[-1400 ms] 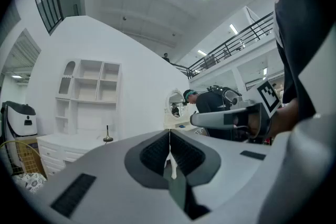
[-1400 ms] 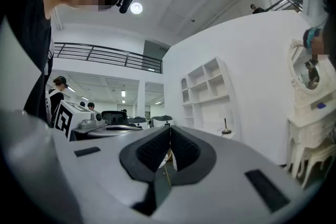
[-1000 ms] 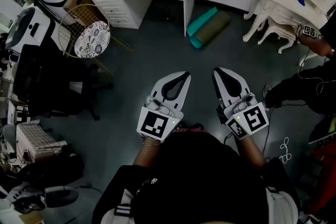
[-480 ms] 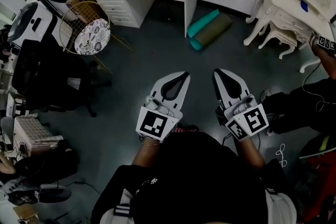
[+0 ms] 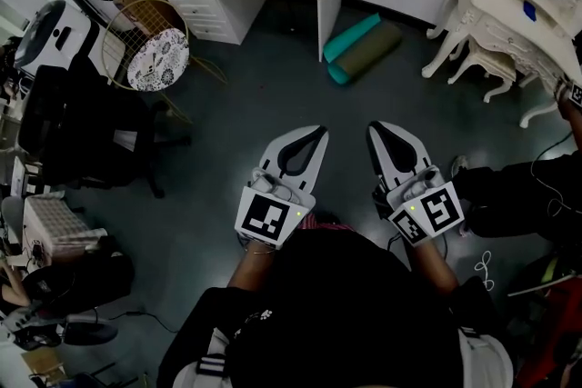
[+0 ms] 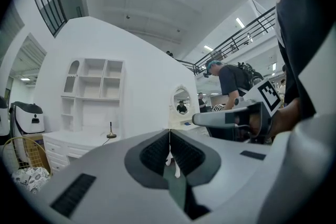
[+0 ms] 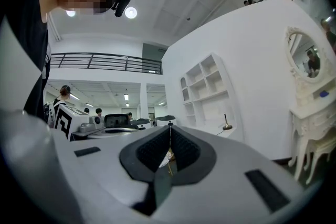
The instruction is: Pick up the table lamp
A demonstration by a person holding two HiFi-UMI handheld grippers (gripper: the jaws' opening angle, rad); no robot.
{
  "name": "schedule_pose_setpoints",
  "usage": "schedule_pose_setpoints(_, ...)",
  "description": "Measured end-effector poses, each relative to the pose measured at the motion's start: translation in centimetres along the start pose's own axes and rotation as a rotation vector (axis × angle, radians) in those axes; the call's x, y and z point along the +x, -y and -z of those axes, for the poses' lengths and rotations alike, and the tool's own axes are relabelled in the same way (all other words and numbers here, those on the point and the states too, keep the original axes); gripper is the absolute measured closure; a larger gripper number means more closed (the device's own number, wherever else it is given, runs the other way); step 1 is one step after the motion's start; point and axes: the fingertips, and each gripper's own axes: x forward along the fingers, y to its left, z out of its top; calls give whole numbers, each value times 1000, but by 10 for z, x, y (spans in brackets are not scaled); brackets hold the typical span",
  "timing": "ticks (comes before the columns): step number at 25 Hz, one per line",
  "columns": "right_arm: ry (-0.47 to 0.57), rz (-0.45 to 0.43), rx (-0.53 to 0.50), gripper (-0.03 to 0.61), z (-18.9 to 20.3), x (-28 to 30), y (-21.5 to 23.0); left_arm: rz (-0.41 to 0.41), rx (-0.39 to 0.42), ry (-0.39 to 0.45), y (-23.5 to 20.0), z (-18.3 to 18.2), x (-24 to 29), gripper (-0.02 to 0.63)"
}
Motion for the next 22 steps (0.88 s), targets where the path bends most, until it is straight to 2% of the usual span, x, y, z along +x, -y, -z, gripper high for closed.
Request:
schedule_pose_setpoints(8,-4,-2,-8,563,5,18,0,-1,-14,12,-17,3,3,600)
schedule_pose_setpoints(22,16,65,-33,563,7,100,10,81,-16,49,-102,6,33,600)
